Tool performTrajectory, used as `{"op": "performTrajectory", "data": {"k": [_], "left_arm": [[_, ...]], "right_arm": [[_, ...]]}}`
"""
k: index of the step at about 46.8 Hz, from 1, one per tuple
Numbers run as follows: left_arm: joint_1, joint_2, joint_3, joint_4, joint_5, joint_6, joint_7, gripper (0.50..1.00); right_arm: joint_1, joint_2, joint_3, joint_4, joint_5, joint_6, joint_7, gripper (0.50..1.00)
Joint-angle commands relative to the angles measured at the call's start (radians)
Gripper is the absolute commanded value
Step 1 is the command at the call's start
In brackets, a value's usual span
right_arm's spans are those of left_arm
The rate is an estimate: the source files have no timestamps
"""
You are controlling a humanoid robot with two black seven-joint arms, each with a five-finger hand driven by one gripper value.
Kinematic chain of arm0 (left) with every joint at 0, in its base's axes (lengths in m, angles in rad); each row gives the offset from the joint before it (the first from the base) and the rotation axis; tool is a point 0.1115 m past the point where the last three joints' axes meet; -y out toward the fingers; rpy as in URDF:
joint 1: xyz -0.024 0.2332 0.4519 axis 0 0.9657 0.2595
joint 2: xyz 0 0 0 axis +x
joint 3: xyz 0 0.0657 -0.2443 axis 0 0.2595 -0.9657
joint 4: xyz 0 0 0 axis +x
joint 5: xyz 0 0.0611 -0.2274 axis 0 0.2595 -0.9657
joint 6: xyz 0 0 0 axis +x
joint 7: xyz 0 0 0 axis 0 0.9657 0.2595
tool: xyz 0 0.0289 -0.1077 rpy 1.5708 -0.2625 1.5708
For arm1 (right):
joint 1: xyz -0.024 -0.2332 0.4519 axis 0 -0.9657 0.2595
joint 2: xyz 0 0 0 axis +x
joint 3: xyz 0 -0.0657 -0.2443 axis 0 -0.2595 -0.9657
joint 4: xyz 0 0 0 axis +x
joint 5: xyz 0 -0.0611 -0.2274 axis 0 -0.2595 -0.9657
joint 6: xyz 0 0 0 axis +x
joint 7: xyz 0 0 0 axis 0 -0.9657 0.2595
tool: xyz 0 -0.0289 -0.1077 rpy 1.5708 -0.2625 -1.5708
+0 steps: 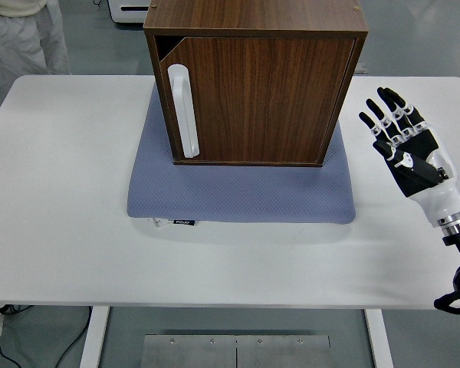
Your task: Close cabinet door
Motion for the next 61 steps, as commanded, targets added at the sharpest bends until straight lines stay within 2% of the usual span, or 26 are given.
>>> {"op": "performTrajectory", "data": {"k": [1, 13, 19, 26, 40, 52, 61], "left_arm": [[0.000, 0.000, 0.000, 0.000, 0.000, 0.000, -0.001, 1.000], [0.000, 0.000, 0.000, 0.000, 0.000, 0.000, -0.001, 1.000], [0.000, 0.000, 0.000, 0.000, 0.000, 0.000, 0.000, 1.000], [0.000, 0.000, 0.000, 0.000, 0.000, 0.000, 0.000, 1.000], [0.000, 0.000, 0.000, 0.000, 0.000, 0.000, 0.000, 1.000], [0.000, 0.000, 0.000, 0.000, 0.000, 0.000, -0.001, 1.000], [0.000, 0.000, 0.000, 0.000, 0.000, 0.000, -0.001, 1.000]], "right_arm": [[0.015, 0.001, 0.000, -0.035, 0.000, -0.002, -0.006, 1.000], [0.101, 0.007, 0.009, -0.113, 0.051, -0.052, -0.045, 1.000], [0.145, 0.009, 0.007, -0.144, 0.083, -0.089, -0.048, 1.000], [0.167, 0.009, 0.009, -0.164, 0.095, -0.102, -0.048, 1.000], [0.172, -0.010, 0.041, -0.188, 0.103, -0.094, -0.092, 1.000], [0.165, -0.066, 0.067, -0.191, 0.105, -0.083, -0.095, 1.000], [0.141, -0.108, 0.079, -0.191, 0.135, -0.052, -0.098, 1.000]]}}
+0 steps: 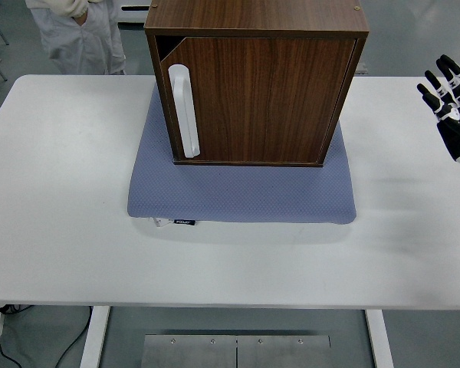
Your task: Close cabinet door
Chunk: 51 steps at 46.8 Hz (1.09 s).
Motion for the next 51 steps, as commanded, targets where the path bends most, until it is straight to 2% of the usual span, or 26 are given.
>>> {"op": "performTrajectory", "data": {"k": [1, 14, 37, 51], "left_arm": [[0.000, 0.000, 0.000, 0.000, 0.000, 0.000, 0.001, 1.000], [0.000, 0.000, 0.000, 0.000, 0.000, 0.000, 0.001, 1.000], [0.000, 0.000, 0.000, 0.000, 0.000, 0.000, -0.001, 1.000], [0.000, 0.000, 0.000, 0.000, 0.000, 0.000, 0.001, 1.000]], "right_arm": [[-0.015, -0.020, 0.000, 0.000, 0.019, 0.011, 0.000, 1.000], [-0.050, -0.059, 0.009, 0.003, 0.030, 0.039, 0.003, 1.000], [-0.121, -0.057, 0.026, 0.022, 0.029, 0.065, 0.001, 1.000], [-0.122, -0.050, 0.024, 0.023, 0.030, 0.065, 0.003, 1.000]]}}
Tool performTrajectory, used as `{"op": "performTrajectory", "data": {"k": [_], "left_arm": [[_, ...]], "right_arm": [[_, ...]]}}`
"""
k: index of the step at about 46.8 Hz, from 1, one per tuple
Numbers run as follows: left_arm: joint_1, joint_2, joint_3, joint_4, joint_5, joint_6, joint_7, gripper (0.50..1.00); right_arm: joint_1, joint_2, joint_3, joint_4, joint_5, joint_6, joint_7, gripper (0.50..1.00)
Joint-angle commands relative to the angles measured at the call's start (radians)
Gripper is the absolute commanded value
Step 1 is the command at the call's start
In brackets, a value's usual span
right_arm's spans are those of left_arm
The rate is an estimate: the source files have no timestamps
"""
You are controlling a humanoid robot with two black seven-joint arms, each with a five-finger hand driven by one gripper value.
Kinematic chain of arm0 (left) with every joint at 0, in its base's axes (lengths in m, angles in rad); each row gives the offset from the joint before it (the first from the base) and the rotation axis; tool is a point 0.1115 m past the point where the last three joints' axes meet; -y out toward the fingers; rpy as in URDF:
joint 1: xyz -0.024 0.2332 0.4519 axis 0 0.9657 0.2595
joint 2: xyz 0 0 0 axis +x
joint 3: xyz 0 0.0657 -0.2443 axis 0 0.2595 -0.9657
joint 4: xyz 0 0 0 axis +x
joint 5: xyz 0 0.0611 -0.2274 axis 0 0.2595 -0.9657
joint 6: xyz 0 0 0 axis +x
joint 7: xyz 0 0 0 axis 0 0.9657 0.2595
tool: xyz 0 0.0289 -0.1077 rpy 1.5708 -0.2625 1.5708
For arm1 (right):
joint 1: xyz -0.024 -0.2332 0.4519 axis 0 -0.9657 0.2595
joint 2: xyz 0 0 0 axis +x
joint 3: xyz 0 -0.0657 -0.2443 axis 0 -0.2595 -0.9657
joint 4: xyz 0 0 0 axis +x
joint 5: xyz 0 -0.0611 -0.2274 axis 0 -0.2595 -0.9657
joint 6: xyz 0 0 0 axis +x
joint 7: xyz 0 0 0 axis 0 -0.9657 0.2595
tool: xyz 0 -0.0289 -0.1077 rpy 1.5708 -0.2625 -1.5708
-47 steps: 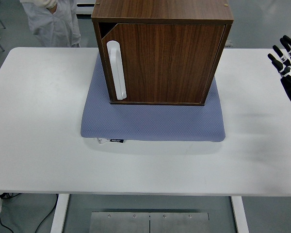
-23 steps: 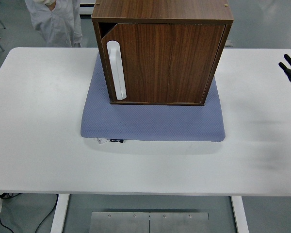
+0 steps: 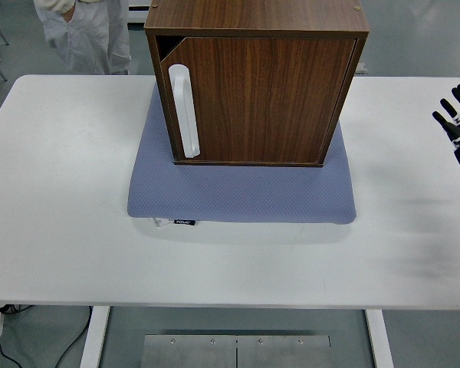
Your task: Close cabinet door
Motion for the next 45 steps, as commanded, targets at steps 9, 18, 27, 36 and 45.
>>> {"op": "performTrajectory", "data": {"k": [9, 18, 27, 36, 45], "left_arm": [[0.000, 0.000, 0.000, 0.000, 0.000, 0.000, -0.001, 1.000], [0.000, 0.000, 0.000, 0.000, 0.000, 0.000, 0.000, 1.000], [0.000, 0.000, 0.000, 0.000, 0.000, 0.000, 0.000, 1.000], [0.000, 0.000, 0.000, 0.000, 0.000, 0.000, 0.000, 1.000], [0.000, 0.000, 0.000, 0.000, 0.000, 0.000, 0.000, 1.000]], "right_arm": [[-0.015, 0.017, -0.003, 0.000, 0.000, -0.002, 0.000, 1.000], [-0.018, 0.020, -0.003, -0.002, 0.000, -0.002, 0.000, 1.000], [-0.022, 0.034, -0.003, -0.002, 0.000, -0.002, 0.000, 1.000], [-0.023, 0.035, -0.002, -0.002, 0.000, -0.003, 0.000, 1.000], [-0.025, 0.035, 0.000, -0.002, 0.000, -0.003, 0.002, 1.000]]}}
